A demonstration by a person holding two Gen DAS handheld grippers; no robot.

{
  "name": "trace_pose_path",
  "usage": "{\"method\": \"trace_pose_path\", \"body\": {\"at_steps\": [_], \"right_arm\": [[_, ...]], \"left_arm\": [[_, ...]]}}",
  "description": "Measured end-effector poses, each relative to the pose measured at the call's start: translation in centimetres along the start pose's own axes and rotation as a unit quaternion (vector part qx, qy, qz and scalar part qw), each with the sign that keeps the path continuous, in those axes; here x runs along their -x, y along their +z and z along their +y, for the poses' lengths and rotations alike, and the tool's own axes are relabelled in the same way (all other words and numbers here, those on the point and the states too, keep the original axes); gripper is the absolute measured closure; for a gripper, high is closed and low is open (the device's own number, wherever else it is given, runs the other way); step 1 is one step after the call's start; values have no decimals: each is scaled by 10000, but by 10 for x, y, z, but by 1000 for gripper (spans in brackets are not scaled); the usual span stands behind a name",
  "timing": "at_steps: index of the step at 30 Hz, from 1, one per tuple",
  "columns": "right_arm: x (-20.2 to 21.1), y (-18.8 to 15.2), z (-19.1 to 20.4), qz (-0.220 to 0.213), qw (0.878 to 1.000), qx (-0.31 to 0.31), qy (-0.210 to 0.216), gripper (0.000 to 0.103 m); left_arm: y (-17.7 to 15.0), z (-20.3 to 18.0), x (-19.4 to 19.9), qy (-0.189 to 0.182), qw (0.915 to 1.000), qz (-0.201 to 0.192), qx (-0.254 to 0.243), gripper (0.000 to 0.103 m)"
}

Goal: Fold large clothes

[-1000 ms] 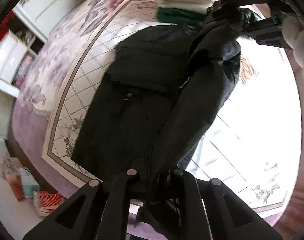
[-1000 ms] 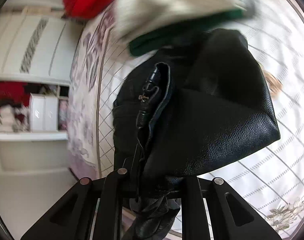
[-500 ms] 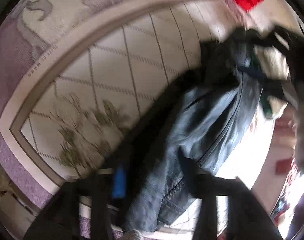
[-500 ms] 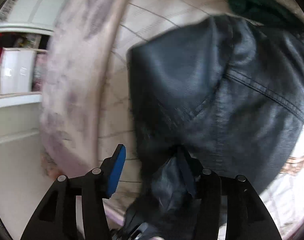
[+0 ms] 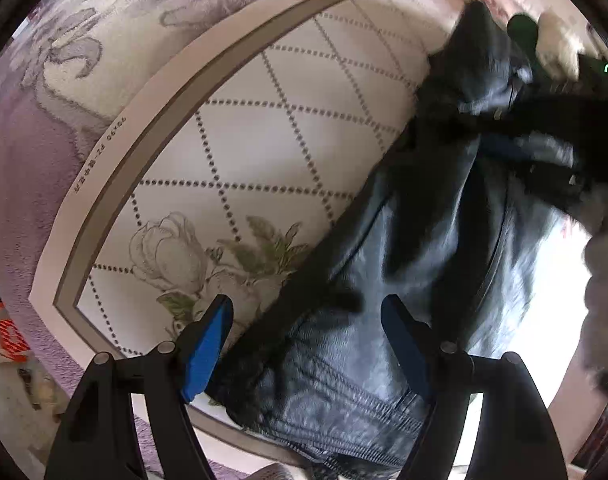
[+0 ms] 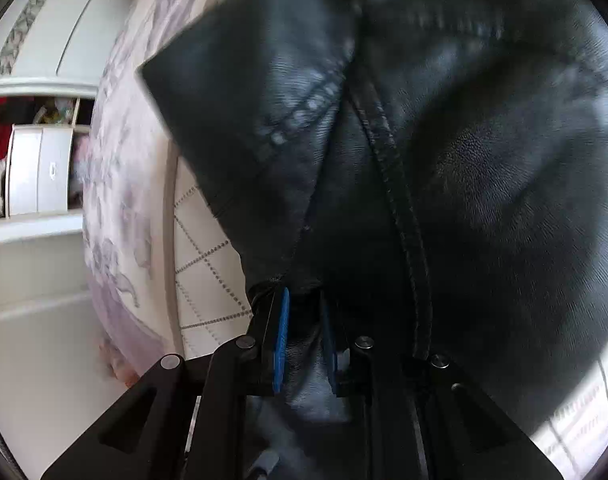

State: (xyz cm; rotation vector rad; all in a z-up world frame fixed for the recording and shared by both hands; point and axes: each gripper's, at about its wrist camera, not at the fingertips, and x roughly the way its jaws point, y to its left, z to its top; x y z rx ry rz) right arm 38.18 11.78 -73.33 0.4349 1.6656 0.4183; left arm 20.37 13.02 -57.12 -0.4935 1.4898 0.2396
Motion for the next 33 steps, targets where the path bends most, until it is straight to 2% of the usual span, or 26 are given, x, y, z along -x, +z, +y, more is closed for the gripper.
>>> {"method": "trace_pose_path", "body": {"at_steps": [2,4,5,7,9,12,13,14,15,16,19,20,21,22,24,25,26,27,29,31,32,33], "right_arm": [[12,1,-3,117,9995,48,286,84],[39,-7,-13,0,9988,17,492,82],[52,-13,-20,-97,9988,-30,477,71],[89,-36,-48,-375,9984,-239,344,59],[109,-57,-74,-496,9972,-488,276,59],[126,-77,-118,-627,9943,-852,155,58],[127,-78,-131,-674,9937,-886,100,49],[124,-78,-136,-707,9934,-907,15,33],[122,-74,-146,-753,9929,-921,-70,29],[119,-66,-156,-837,9921,-931,-65,27],[107,-38,-170,-977,9906,-918,256,27],[105,-30,-176,-1001,9898,-902,454,27],[97,-21,-182,-1026,9858,-924,959,25],[91,-18,-188,-1142,9822,-1025,1085,26],[91,-24,-192,-1467,9777,-1024,1103,44],[95,-32,-194,-1602,9751,-1112,1058,58],[102,-43,-199,-1745,9691,-1322,1139,67],[108,-56,-206,-1837,9633,-1536,1217,69],[122,-101,-221,-2047,9413,-2369,1264,70],[131,-150,-233,-2014,9271,-2988,1034,68],[133,-175,-236,-1845,9262,-3176,854,60],[131,-194,-235,-1511,9322,-3226,642,53]], "left_arm": [[-2,-3,8,65,10000,-75,10,28],[-1,-7,25,77,9997,-244,26,28],[-1,-10,32,89,9994,-336,23,28],[0,-22,47,59,9984,-560,-65,28],[5,-43,49,95,9972,-663,-323,27],[31,-62,12,959,9907,-683,-678,27],[38,-57,-5,1226,9880,-604,-721,27],[46,-51,-28,1357,9881,-293,-659,24],[47,-38,-36,1163,9921,-137,-442,21],[50,-31,-35,1005,9946,-179,-195,18],[50,-31,-27,1018,9941,-307,-193,18],[49,-31,-22,1010,9941,-351,-171,18],[48,-32,-18,1014,9939,-400,-170,18],[48,-34,-13,1042,9933,-471,-186,18],[49,-38,2,1075,9918,-650,-231,18],[47,-39,10,1084,9911,-733,-262,18],[47,-42,18,1105,9900,-820,-305,17],[47,-46,25,1185,9884,-886,-355,17],[42,-48,38,1361,9842,-999,-543,17],[33,-53,42,1477,9805,-1020,-806,17],[23,-49,47,1460,9800,-1005,-903,17],[17,-54,48,1412,9802,-980,-980,17]]}}
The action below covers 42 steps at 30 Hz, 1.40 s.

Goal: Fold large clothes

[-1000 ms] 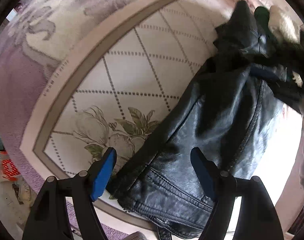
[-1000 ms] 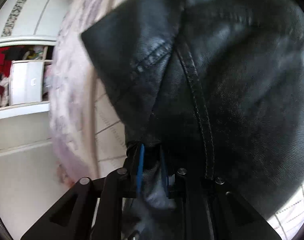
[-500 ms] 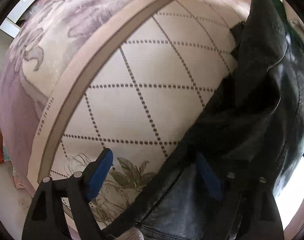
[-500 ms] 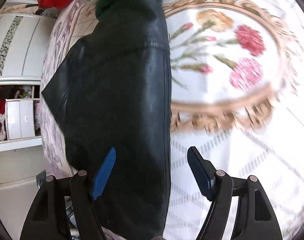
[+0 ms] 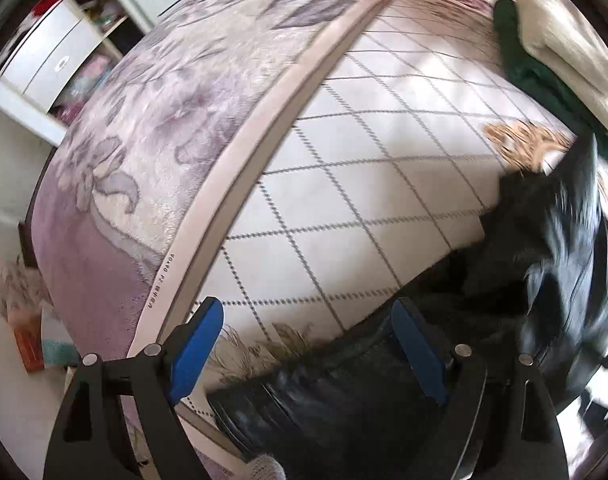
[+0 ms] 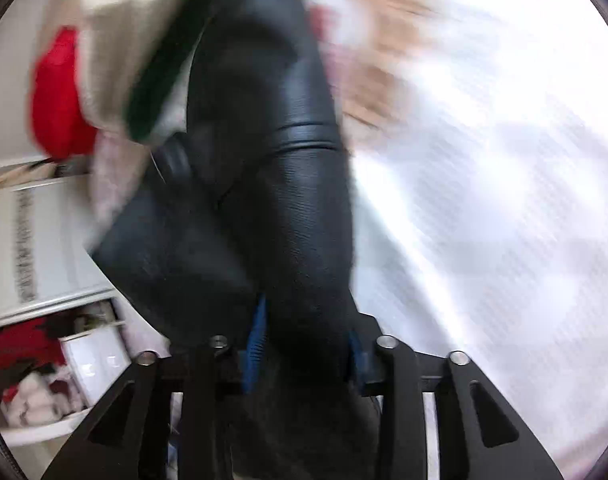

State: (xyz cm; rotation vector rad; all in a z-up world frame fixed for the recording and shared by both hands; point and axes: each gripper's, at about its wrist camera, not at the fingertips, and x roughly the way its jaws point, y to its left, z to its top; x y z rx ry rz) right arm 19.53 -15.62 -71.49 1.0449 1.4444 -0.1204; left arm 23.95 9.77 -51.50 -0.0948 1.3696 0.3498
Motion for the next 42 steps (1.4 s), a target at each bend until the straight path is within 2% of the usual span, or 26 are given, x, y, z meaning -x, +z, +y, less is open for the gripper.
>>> {"method": "trace_pose_path", "body": {"at_steps": [1,2,4,8,12,14,15,17,18,19,20,22,24,25,27,30,31,34,36,37,40,42], "right_arm": [[8,-5,-11,295,9992,41,-255,47],[15,-15,-21,649,9968,120,-459,47],[31,-27,-30,1018,9937,239,-401,47],[75,-34,-35,724,9967,345,-145,47],[89,-7,10,305,9926,1172,-23,47],[70,6,56,146,9882,1524,41,48],[58,11,75,104,9846,1743,83,49],[25,33,115,159,9780,2075,-131,57],[-1,44,132,372,9726,2278,-273,60],[-23,51,145,435,9652,2480,-706,60],[-45,58,153,554,9562,2663,-1083,60],[-72,68,158,563,9451,2877,-1445,60],[-71,72,165,684,9410,2934,-1542,60],[-63,74,168,776,9422,2914,-1463,60],[-38,81,161,817,9485,2846,-1124,58],[7,85,140,621,9564,2646,-1067,54],[29,86,122,493,9616,2497,-1029,52],[76,84,63,153,9721,2095,-1044,43],[98,88,27,-9,9783,1905,-819,35],[102,82,7,-88,9797,1838,-795,30],[102,83,-37,-89,9803,1750,-913,29],[87,89,-56,111,9848,1611,-643,29]], "left_arm": [[-5,-5,5,-127,9999,29,-59,17],[0,-12,5,-244,9997,55,-71,17],[1,-30,4,-482,9987,104,-143,17],[1,-69,-10,-379,9988,62,-296,17],[19,-69,-58,-293,9983,432,257,17],[28,-57,-79,-387,9955,640,579,15],[30,-51,-86,-478,9937,719,716,10],[34,-43,-89,-531,9928,742,775,8],[35,-40,-86,-514,9934,699,754,8],[36,-38,-84,-472,9939,666,743,8],[36,-34,-80,-424,9942,638,750,8],[36,-21,-70,-336,9942,547,866,8],[37,-11,-58,-369,9934,459,985,8],[37,-5,-50,-409,9928,410,1053,8],[38,2,-31,-627,9908,277,1166,8],[39,-4,-4,-1048,9882,153,1106,8],[39,-14,4,-1246,9869,168,1009,8],[32,-49,19,-1451,9869,200,675,8],[24,-70,24,-1564,9865,219,423,8],[20,-80,22,-1588,9864,260,327,8],[8,-107,3,-1453,9882,483,40,8],[0,-122,-21,-1224,9900,677,-170,8]]}}
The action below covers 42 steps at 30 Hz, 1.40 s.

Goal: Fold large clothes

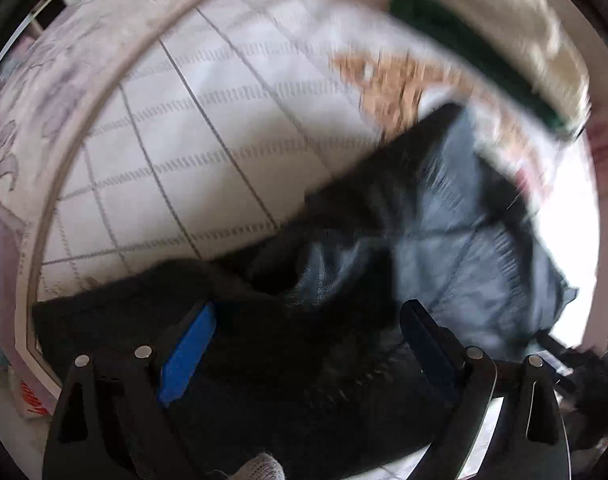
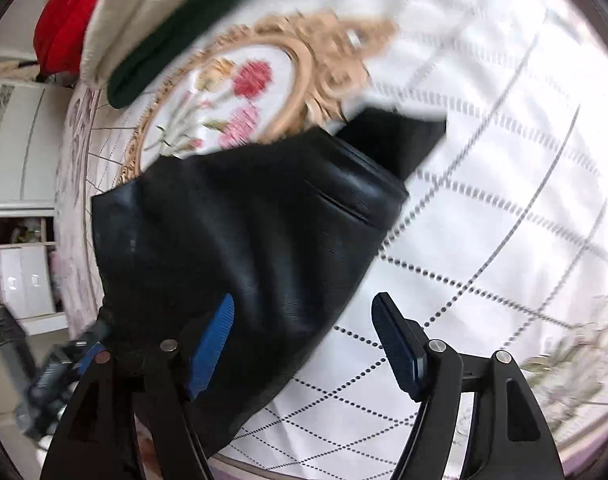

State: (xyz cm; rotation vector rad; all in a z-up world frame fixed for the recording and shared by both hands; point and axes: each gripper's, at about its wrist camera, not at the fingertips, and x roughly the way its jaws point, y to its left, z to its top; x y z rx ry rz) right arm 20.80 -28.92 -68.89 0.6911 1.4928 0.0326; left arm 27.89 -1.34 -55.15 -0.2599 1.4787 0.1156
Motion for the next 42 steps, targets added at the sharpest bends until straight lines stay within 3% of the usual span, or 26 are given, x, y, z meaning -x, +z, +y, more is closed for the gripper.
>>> {"method": "trace_pose_path", "body": {"at_steps": [3,4,5,6,9,10,11,13,16,21,27,30,33,38,42], "right_arm": [[-38,10,-5,245,9955,-131,906,29],[-49,16,-3,273,9937,-119,1079,24],[-56,21,-4,269,9918,-118,1241,10],[-63,25,0,254,9892,-119,1441,4],[-71,31,16,200,9844,98,1744,3],[-72,29,21,225,9841,200,1753,19],[-73,26,26,184,9854,220,1678,63],[-73,21,22,93,9825,-162,1855,79],[-50,5,20,-286,9745,-519,2164,83],[-24,-29,31,-637,9759,-439,2038,84],[16,-36,27,-1006,9798,-491,1660,85],[49,-32,15,-1301,9794,-524,1451,85],[68,-26,10,-1477,9807,-432,1204,85],[75,-27,42,-1520,9824,99,1085,85],[84,-43,94,-1599,9781,870,1007,85]], "left_arm": [[1,5,-19,-3,9999,62,97,0],[2,8,-21,-64,9999,57,137,0],[3,9,-23,-105,9998,79,164,0],[3,10,-24,-124,9997,55,186,0],[2,10,-24,-92,9997,-93,187,0],[3,11,-24,-75,9997,-114,198,0],[5,11,-24,-51,9997,-136,206,0],[8,9,-24,-31,9997,-144,173,0],[6,1,-21,-103,9999,-113,-4,0],[7,-9,-21,-177,9993,-198,-280,0],[19,-37,-6,-647,9968,-174,-430,0],[15,-39,8,-462,9969,-326,-542,0],[6,-31,-14,-445,9986,-20,-299,0],[5,-37,-23,-280,9991,-187,-242,0],[7,-30,-15,-558,9983,-143,-94,0]]}}
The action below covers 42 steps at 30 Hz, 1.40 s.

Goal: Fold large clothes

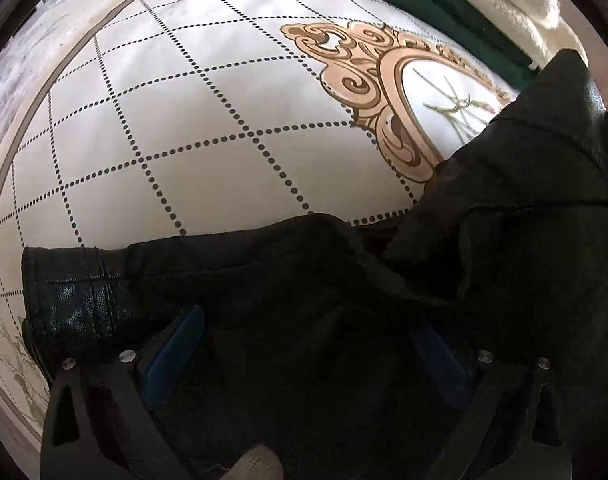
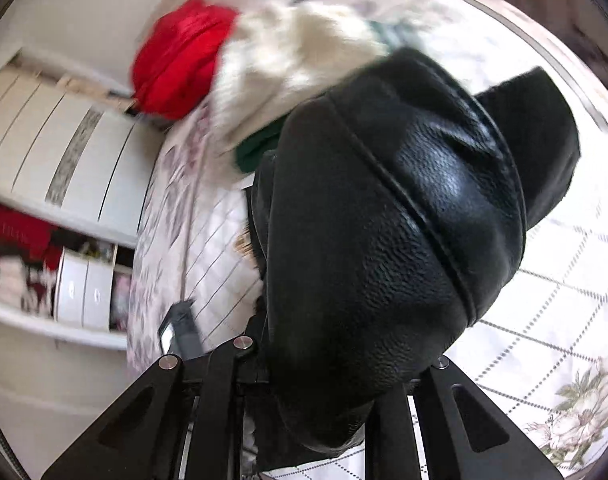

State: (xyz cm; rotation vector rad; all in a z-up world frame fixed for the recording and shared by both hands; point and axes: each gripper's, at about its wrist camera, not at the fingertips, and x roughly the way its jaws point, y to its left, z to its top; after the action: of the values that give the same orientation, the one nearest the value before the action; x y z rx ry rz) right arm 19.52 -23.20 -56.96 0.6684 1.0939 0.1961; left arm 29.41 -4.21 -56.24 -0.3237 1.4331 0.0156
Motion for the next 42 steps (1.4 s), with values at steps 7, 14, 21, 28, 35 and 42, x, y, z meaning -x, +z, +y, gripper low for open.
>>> {"method": "trace_pose_path", "body": {"at_steps": [7,14,21,28,35,42], "right_arm": [[-8,-31,87,205,9907,1346,-30,85],[-49,-111,190,687,9417,3294,-13,84],[-138,-241,219,2554,8643,4332,7,75],[-135,-237,206,4026,8383,3533,1016,16],[-92,-165,173,4163,8651,2499,1257,13],[-159,-91,155,3379,9041,2616,-62,13]], "left_arm": [[-7,97,98,-349,9897,-684,1206,0],[-82,239,197,385,9616,-1436,2307,0],[-140,311,227,879,9362,-1549,3031,0],[-155,299,240,453,9351,-1565,3147,0],[-131,266,229,150,9444,-1562,2888,0],[-168,241,103,1047,9636,-189,2451,0]]}}
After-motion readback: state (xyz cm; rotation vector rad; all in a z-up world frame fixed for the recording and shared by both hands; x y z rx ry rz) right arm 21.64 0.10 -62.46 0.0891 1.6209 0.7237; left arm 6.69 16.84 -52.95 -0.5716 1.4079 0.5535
